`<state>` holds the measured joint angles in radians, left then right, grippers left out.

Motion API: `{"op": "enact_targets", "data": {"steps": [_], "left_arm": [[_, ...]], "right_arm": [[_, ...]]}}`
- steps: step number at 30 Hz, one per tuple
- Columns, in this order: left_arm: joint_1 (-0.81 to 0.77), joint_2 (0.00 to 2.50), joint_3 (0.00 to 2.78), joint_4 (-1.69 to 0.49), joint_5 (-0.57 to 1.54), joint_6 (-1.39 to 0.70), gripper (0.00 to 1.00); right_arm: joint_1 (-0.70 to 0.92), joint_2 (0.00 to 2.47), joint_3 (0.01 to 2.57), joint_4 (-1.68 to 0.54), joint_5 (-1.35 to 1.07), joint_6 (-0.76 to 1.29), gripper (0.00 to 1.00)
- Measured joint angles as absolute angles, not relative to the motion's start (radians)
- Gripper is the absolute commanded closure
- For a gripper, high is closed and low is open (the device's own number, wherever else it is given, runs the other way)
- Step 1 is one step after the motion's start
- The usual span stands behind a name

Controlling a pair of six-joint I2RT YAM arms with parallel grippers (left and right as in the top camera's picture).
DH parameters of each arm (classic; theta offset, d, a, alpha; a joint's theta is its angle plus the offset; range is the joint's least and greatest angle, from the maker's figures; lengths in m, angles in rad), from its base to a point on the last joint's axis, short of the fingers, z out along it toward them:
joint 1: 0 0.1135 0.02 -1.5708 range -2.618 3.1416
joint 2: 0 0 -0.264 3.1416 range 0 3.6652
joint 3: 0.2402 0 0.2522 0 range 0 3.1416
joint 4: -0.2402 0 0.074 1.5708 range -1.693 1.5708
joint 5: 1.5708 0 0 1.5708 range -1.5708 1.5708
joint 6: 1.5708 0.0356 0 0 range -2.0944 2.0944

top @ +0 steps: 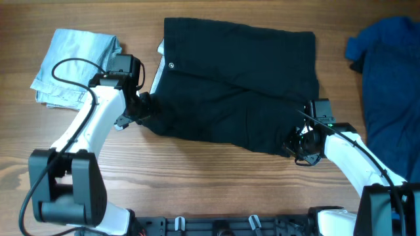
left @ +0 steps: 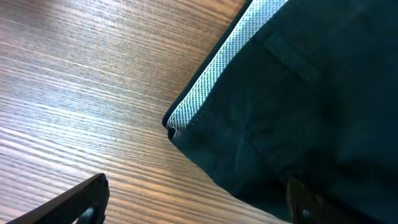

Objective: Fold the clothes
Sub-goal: 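Hold the trousers' edges with both grippers, adjusting grip, then lift the black trousers high with both grippers and swing them upward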

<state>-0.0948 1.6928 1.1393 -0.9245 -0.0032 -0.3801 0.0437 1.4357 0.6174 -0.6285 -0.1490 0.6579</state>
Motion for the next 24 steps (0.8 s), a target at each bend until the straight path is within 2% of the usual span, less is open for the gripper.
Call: {"op": "enact_targets", "data": {"steps": [5, 10, 14, 18, 21, 24], "left_arm": [[-0.091, 1.761, 1.105, -0.843, -0.003, -0.413, 0.18], [-0.075, 1.822, 1.067, -0.804, 0.013, -0.456, 0.18], [-0.071, 1.824, 1.065, -0.772, 0.024, -0.471, 0.23], [-0.071, 1.824, 1.065, -0.757, 0.028, -0.495, 0.48], [-0.071, 1.824, 1.065, -0.757, 0.036, -0.514, 0.61], [-0.071, 1.824, 1.065, -0.758, 0.044, -0.525, 0.93]], "right_arm": [[0.044, 1.436, 0.617, -0.628, -0.149, 0.658, 0.96], [0.044, 1.436, 0.617, -0.628, -0.149, 0.657, 0.96], [0.044, 1.436, 0.617, -0.628, -0.149, 0.657, 0.96], [0.044, 1.436, 0.617, -0.628, -0.149, 0.657, 0.96], [0.044, 1.436, 0.617, -0.627, -0.149, 0.657, 0.96], [0.044, 1.436, 0.617, -0.627, -0.149, 0.657, 0.96]]}}
